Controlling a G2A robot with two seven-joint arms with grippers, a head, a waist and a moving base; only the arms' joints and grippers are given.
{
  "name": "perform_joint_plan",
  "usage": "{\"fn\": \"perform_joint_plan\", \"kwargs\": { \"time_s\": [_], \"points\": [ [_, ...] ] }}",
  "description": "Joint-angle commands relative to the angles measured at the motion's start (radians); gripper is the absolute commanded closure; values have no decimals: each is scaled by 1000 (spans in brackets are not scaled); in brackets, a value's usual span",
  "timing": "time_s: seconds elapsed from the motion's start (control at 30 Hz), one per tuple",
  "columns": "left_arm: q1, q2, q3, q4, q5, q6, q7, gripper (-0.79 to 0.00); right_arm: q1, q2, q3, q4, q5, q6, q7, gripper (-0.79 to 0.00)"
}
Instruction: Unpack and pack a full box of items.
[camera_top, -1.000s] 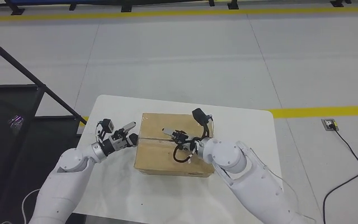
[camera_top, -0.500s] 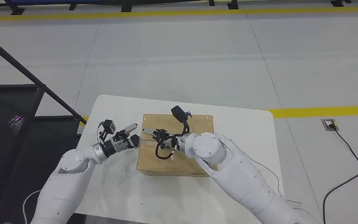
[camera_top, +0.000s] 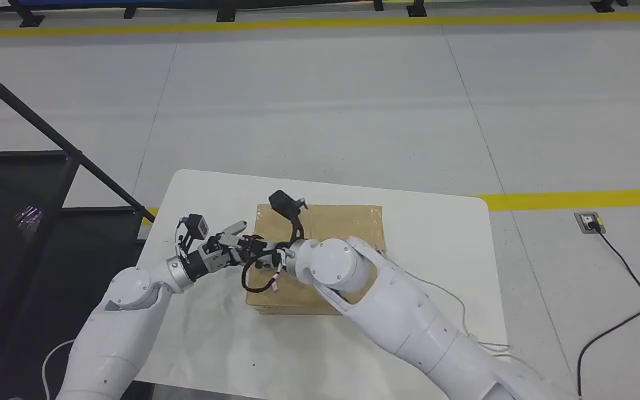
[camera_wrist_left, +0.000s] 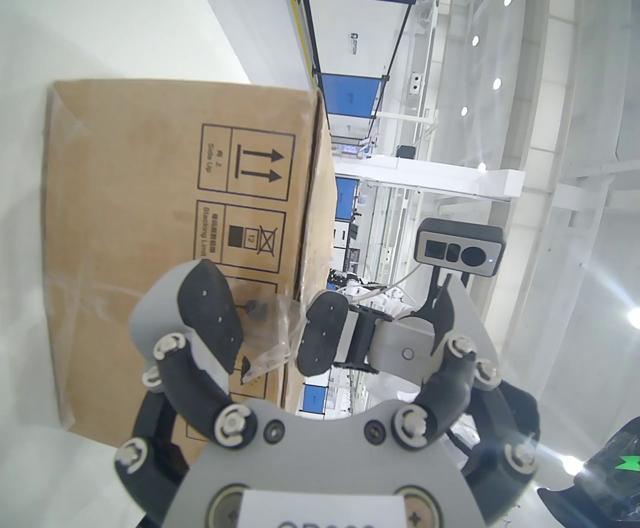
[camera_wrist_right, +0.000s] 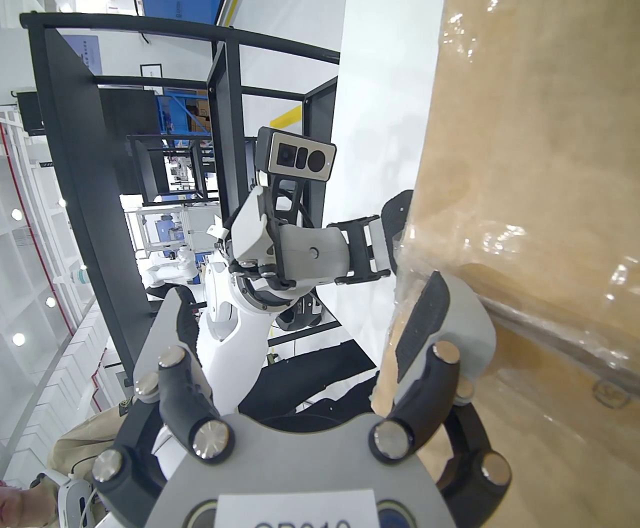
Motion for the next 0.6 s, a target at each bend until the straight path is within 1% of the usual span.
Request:
{"fn": "perform_joint_plan", "kwargs": {
  "time_s": [0.0,0.13,0.23,0.43,0.57],
  "points": [
    [1,-1,-1,2,0,-1,1,-785,5,-11,-2,19,6,-9,-13,-785],
    [5,-2,-2,5,-2,-5,0,-785,1,-31,8,53,26,-37,-58,-785],
    [8,-3,-4,10,-2,-8,3,-785,0,-38,18,71,28,-48,-54,-785],
    [13,-4,-10,17,-5,-15,11,-785,-11,-39,46,75,8,-51,-43,-785],
    [15,-5,-9,20,0,-14,15,-785,-20,-34,66,58,-17,-32,-16,-785]
  ]
}}
